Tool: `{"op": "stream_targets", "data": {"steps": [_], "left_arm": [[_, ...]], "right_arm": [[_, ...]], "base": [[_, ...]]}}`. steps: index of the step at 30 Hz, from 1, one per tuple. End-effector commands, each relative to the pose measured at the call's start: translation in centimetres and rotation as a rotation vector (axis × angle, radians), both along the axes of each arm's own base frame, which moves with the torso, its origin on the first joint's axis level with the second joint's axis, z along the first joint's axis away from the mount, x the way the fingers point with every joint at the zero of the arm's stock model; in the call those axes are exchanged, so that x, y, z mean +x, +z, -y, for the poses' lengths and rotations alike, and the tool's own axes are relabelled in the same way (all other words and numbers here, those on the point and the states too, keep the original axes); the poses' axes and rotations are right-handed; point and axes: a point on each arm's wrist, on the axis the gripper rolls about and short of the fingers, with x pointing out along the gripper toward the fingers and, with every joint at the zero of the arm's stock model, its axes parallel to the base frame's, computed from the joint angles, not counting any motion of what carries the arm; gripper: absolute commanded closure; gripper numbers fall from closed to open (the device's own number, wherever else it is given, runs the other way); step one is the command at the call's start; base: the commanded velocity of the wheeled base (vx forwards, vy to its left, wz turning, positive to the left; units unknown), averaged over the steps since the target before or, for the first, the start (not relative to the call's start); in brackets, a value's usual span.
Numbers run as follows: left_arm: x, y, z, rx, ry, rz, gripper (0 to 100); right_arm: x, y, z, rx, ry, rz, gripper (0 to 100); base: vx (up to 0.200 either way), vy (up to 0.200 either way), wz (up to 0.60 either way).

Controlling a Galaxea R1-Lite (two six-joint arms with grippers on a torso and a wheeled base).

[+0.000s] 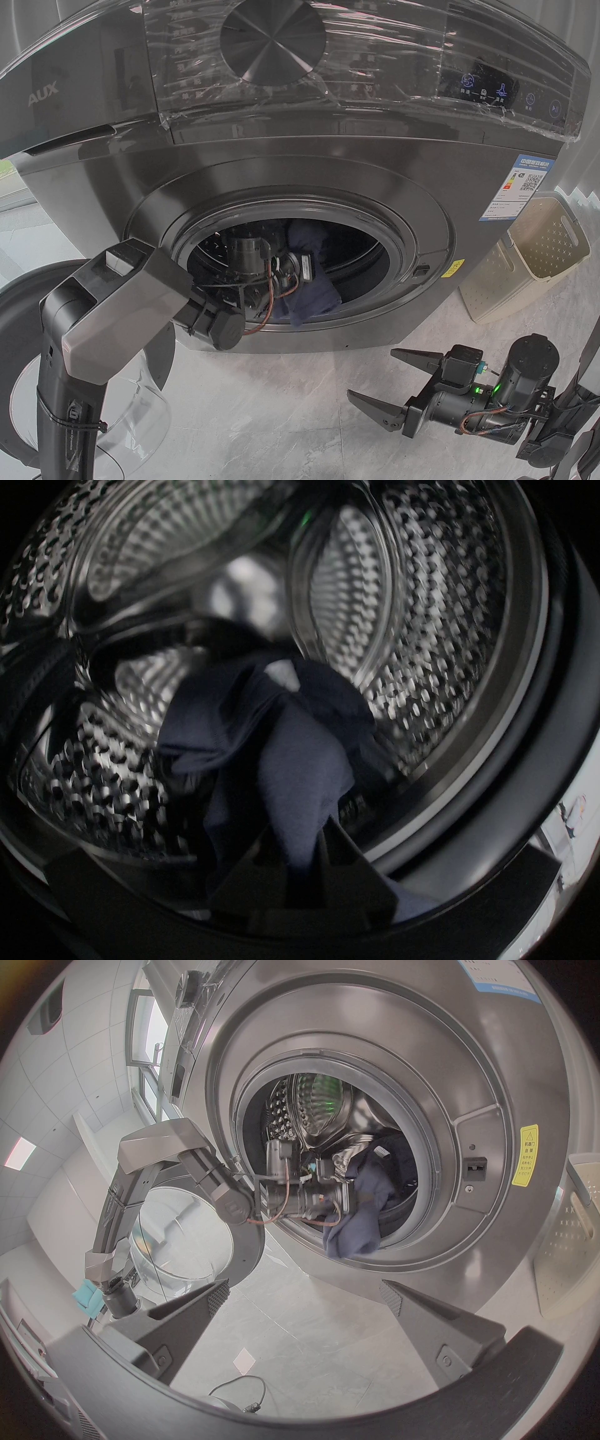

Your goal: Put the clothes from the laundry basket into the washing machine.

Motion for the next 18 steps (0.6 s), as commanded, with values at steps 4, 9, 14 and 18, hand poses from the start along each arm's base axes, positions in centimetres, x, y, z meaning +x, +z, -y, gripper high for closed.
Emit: {"op": "stream_targets", "data": {"steps": [4,9,14,18], "left_arm": [[3.8,5.0,-0.2,-0.180,0.141,0.191,100],[3.6,4.2,-0.2,-0.161,0.142,0.168,100],[2.0,3.9,-0.3,-0.126,0.122,0.115,0],[0.5,2.0,-0.7,-0.062,0.074,0.018,0]], "right_arm": [[0.1,0.0,0.0,0.002,-0.001,0.002,0],[0.1,0.0,0.0,0.002,-0.001,0.002,0],[0.1,0.0,0.0,0.002,-0.001,0.002,0],[0.1,0.0,-0.1,0.003,0.001,0.003,0]], "base": [[0.000,0.000,0.00],[0.000,0.000,0.00],[0.000,0.000,0.00],[0.000,0.000,0.00]]}}
